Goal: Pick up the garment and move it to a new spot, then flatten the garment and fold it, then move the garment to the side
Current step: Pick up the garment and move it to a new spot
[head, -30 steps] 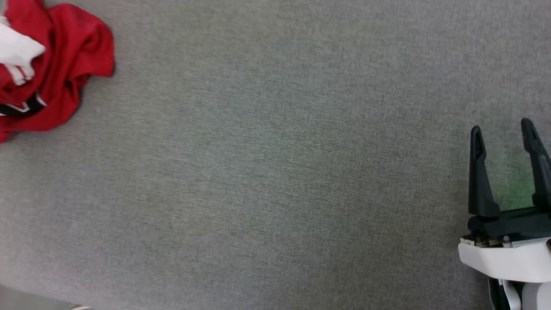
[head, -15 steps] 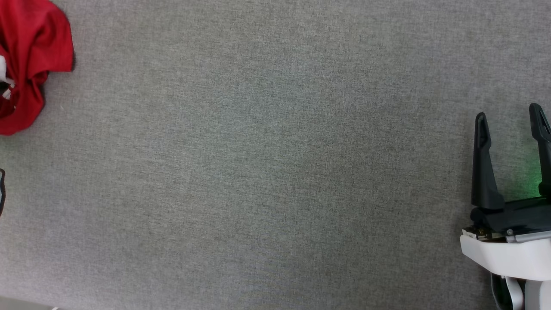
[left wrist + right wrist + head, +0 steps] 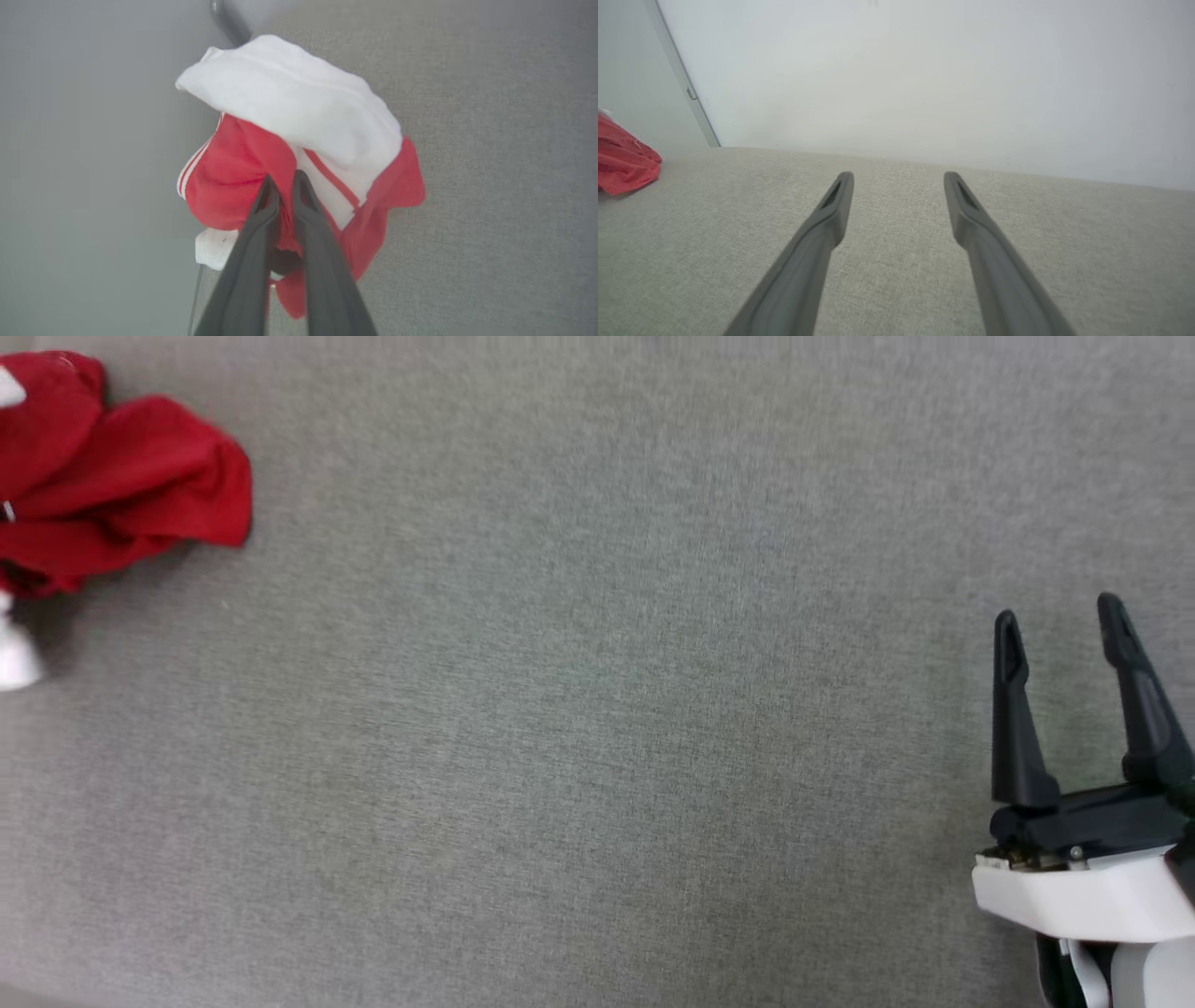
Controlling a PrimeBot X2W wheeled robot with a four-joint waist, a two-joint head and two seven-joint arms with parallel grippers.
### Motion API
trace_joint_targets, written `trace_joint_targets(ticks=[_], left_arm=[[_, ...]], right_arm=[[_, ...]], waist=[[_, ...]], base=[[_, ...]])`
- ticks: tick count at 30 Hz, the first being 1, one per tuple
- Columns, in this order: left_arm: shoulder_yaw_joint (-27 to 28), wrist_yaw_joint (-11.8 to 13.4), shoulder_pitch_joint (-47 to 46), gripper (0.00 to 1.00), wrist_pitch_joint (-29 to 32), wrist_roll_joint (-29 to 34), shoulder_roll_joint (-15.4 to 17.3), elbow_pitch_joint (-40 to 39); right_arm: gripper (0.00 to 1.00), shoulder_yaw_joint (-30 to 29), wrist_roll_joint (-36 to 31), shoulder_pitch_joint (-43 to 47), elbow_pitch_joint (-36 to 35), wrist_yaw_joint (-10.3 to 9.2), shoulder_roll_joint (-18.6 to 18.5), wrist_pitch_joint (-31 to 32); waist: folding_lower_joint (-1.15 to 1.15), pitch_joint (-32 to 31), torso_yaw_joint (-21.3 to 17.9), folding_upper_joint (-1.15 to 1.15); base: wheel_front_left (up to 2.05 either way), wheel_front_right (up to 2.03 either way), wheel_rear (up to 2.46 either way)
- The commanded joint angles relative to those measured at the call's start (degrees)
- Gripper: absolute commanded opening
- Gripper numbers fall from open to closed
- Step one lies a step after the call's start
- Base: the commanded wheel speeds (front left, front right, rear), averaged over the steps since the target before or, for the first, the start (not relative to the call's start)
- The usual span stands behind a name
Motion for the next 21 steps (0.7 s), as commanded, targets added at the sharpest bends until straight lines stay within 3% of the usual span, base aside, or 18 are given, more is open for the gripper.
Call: trace_joint_targets(ticks=[1, 10, 21], left_arm=[[-1.07, 0.03, -1.63, 0.0, 0.01, 0.69, 1.36, -2.09], [-10.03, 0.03, -9.41, 0.0, 3.51, 3.96, 2.36, -17.85], [-22.54, 0.03, -17.0, 0.0, 5.84, 4.4, -5.08, -30.12]], right_arm=[[1.0, 0.19, 0.74, 1.27, 0.51, -0.02, 0.08, -0.12], [1.0, 0.85, 3.85, 3.04, 2.34, -0.02, 0.09, -0.12], [1.0, 1.3, 7.17, 4.31, 3.62, -0.02, 0.09, -0.12]], waist=[[0.0, -4.12, 0.22, 0.0], [0.0, -10.53, -1.45, 0.0], [0.0, -15.44, -10.08, 0.0]], base=[[0.0, 0.0, 0.0], [0.0, 0.0, 0.0], [0.0, 0.0, 0.0]])
